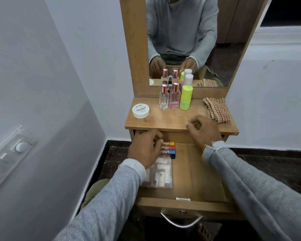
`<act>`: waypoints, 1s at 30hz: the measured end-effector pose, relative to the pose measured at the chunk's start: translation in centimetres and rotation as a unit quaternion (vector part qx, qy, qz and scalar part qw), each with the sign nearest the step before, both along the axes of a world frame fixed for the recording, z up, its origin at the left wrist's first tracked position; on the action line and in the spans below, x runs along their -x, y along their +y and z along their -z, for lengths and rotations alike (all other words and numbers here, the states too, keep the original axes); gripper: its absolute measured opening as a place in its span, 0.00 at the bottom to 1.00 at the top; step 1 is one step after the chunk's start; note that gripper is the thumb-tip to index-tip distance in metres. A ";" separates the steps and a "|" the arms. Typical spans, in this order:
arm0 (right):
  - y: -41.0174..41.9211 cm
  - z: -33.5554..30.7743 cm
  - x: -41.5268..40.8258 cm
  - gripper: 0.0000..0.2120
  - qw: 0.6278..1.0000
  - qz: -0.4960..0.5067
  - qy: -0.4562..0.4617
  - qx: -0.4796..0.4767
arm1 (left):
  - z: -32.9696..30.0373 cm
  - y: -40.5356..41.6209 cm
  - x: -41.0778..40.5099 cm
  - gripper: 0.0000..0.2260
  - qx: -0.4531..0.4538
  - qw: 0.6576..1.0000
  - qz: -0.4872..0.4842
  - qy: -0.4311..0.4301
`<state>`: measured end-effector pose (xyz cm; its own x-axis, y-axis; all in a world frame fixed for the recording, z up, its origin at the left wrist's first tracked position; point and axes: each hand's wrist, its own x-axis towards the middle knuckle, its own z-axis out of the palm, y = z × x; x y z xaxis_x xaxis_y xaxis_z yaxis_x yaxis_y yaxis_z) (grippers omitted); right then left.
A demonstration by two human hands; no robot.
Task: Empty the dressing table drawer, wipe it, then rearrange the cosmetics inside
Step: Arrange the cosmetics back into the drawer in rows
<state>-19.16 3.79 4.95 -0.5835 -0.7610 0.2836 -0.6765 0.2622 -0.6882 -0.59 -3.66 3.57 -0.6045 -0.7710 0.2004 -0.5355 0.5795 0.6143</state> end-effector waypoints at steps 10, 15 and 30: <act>-5.7 -0.2 4.4 0.21 0.987 0.141 -0.069 -0.040 | -5.7 -6.9 6.8 0.13 -0.099 0.989 -0.102 0.030; -7.5 0.5 5.2 0.31 0.991 0.111 -0.035 -0.065 | -5.4 -9.5 8.9 0.16 -0.084 0.992 -0.095 -0.002; -9.3 1.2 6.3 0.25 0.990 0.091 0.041 -0.099 | -4.9 -12.9 9.7 0.08 -0.057 0.991 -0.120 -0.032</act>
<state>-25.43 -5.54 3.74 -0.6965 -0.6914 0.1918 -0.6579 0.5087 -0.5552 -10.29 -16.53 8.51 -0.4106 -0.9091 0.0705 -0.6895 0.3601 0.6284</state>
